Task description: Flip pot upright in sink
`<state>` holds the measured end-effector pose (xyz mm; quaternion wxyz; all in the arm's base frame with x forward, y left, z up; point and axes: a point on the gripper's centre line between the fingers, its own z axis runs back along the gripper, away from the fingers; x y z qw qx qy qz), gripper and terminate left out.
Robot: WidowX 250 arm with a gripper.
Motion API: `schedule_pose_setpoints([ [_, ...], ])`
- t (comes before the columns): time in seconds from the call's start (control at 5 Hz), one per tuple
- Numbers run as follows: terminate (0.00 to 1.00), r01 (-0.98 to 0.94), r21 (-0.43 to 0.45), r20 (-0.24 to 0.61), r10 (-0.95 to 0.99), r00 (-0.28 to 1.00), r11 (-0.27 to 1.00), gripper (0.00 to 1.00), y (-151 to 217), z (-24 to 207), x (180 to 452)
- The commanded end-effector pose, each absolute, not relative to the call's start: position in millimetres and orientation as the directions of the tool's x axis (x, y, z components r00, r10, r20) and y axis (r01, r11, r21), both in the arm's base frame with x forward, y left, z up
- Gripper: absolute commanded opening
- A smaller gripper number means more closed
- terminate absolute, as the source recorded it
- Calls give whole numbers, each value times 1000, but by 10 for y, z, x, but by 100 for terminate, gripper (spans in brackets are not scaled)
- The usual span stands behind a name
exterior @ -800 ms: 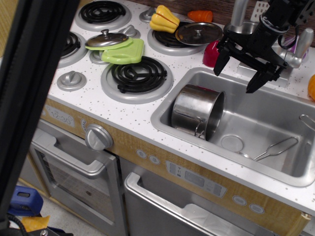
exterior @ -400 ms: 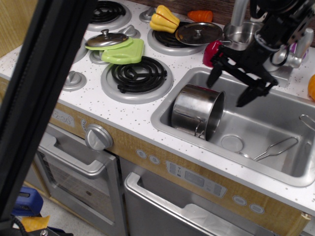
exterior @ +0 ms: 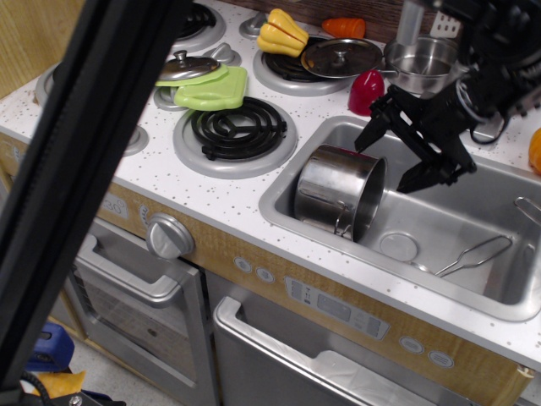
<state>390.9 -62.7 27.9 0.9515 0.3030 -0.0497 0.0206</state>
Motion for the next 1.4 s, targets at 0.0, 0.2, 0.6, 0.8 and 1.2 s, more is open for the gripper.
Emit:
schedule_pose_setpoints([
  [0.0, 0, -97, 660, 174, -26, 984, 745, 100, -512, 349, 3971],
  [0.2, 0, -76, 689, 156, -45, 987, 720, 100, -438, 293, 3977],
  [0.6, 0, -92, 716, 184, -60, 981, 692, 0, -309, 239, 4054],
  [0.8, 0, -97, 720, 187, -58, 981, 687, 0, -301, 238, 4058],
  [1.2, 0, -88, 601, 136, 6, 991, 794, 0, -293, 265, 4075],
])
